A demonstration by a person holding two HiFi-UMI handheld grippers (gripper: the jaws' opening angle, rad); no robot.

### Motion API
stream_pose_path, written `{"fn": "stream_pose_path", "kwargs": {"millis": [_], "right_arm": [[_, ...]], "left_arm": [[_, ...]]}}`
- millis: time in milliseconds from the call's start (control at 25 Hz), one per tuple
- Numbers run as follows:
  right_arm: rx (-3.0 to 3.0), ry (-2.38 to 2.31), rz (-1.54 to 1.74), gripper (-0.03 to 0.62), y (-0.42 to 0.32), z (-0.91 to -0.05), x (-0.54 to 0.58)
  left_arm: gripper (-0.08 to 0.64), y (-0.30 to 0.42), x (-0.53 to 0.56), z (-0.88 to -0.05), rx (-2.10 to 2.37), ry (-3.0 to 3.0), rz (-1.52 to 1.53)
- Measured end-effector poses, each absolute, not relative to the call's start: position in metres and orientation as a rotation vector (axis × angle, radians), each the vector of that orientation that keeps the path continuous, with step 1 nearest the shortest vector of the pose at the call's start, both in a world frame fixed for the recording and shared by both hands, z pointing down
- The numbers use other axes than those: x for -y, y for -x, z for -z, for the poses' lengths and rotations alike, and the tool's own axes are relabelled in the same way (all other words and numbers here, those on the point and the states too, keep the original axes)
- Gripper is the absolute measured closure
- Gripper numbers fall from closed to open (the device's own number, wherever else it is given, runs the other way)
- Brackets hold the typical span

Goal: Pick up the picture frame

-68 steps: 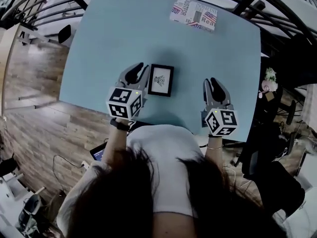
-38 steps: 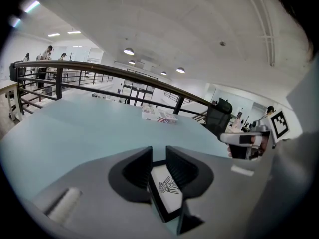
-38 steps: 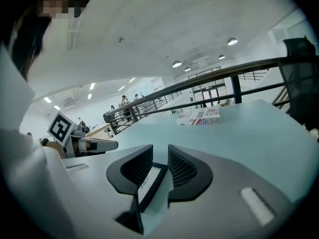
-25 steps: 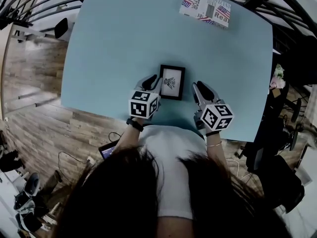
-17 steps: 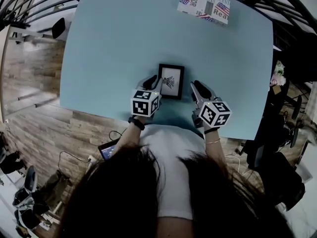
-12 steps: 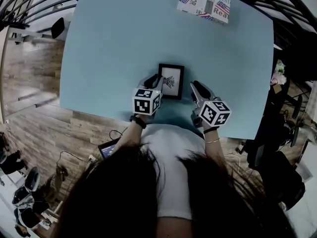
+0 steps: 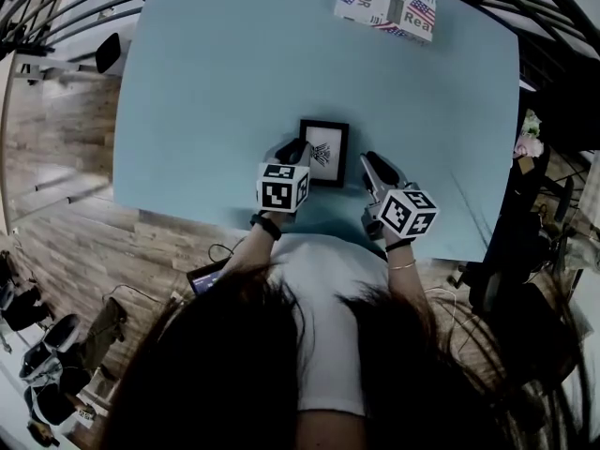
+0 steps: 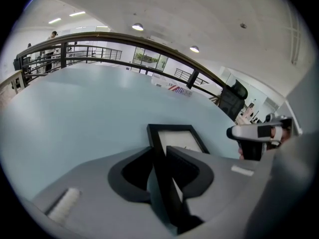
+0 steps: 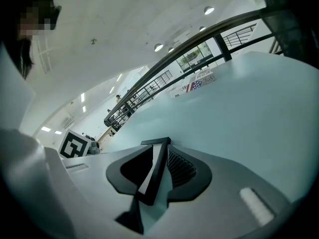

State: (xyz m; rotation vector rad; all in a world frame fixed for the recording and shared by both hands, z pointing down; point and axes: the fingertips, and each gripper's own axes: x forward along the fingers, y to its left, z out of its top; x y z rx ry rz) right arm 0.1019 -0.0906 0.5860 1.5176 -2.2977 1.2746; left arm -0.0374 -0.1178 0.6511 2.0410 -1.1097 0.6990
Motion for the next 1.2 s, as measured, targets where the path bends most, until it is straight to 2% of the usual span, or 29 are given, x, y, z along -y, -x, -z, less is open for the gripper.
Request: {"fn": "stream_pose_path", "kwargs": {"millis": [480, 760, 1200], "right_arm": [[2.278, -1.478, -1.33, 0.523, -0.098, -0.595, 0.088], [2.276, -1.351, -1.51, 0.519, -0.085, -0.608, 0.086], [2.164, -1.022, -1.911, 0.433, -0.054, -0.628, 0.092]], "left_arm": [[0.468, 0.041, 0.12, -0.652, 1.093, -1.941, -0.616], [0.463, 0.042, 0.121, -0.653, 1.083, -1.924, -0.603], [0.437, 0.046, 0.123, -0.653, 1.066, -1.888, -0.589]]}}
